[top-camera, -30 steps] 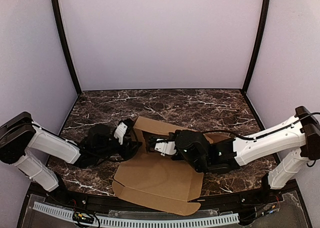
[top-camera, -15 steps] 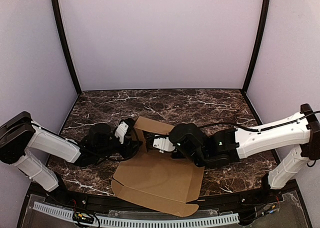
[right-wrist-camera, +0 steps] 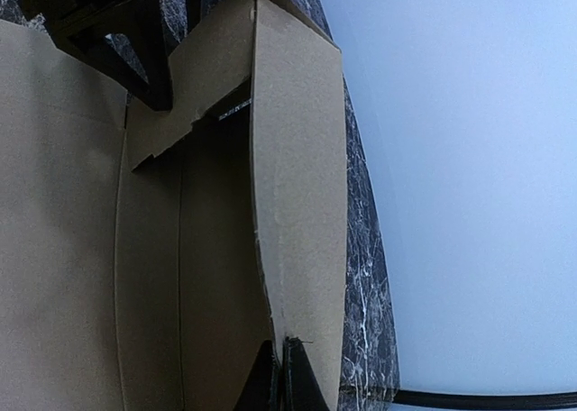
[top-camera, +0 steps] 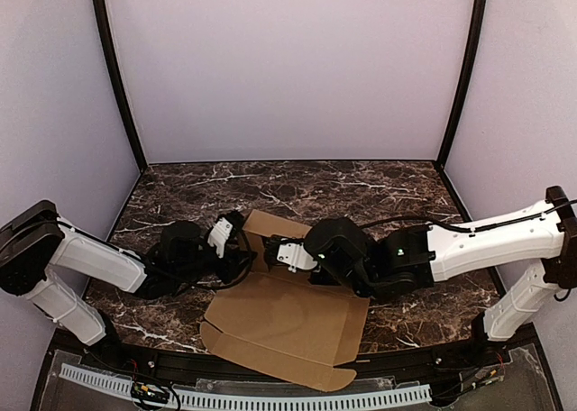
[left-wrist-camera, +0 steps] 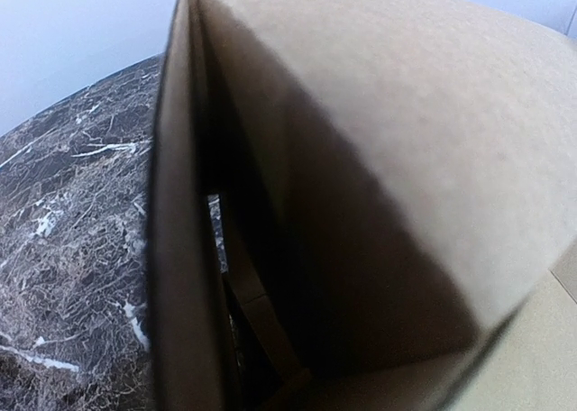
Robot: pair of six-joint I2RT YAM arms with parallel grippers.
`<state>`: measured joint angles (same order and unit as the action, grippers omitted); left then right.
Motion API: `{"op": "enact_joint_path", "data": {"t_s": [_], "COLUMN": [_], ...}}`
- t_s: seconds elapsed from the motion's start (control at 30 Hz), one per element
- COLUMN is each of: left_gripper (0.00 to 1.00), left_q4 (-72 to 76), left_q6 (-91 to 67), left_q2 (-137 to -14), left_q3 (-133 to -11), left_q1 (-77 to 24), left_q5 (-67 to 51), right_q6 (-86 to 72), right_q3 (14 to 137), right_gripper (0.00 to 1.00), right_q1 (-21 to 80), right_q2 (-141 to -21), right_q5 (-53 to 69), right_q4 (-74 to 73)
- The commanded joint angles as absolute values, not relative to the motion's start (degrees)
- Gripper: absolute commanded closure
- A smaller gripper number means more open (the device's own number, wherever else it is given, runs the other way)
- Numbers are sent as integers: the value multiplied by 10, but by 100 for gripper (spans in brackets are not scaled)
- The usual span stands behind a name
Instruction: Fold the paper box
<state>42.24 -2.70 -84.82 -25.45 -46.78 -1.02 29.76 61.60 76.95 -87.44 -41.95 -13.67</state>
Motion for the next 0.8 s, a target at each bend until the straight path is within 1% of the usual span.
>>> {"op": "enact_joint_path", "data": {"t_s": [0.0,0.17,0.23,0.33,0.4,0.47,0.6,0.7,0.73,0.77], "left_gripper": [58,55,53,52,55,64,76,82,88,90], "left_q4": [522,571,589,632,655,674,700,713,717,718], "left_q6": [-31,-36,-34,-30,-29,-29,-36,-40,-43,-45], "left_q2": [-849,-863,-881,-907,-922,-935,-957,-971,-973,-978], "left_q3": [-258,-255,-258,-259,-260,-263,-273,-282,-284,-289], "left_q1": [-468,-469,-469,-469,-469,-469,-469,-469,-469,-469], "left_q5": [-21,-22,-20,-14,-9,-7,-7,-7,-9,-9], "right_q6": [255,227,217,202,191,179,157,140,137,134], "right_q3": [617,623,628,636,642,647,655,666,671,675], "right_gripper": [100,100,100,100,100,100,100,100,100,100], "right_q1": [775,774,775,774,772,770,768,767,767,767], "right_q2": [-881,-884,-885,-885,-885,-886,-897,-913,-922,-928], "right_q5": [-332,-310,-297,-281,-271,-264,-268,-273,-276,-281], "right_q4": [-220,-223,-226,-234,-241,-247,-255,-263,-266,-270]}}
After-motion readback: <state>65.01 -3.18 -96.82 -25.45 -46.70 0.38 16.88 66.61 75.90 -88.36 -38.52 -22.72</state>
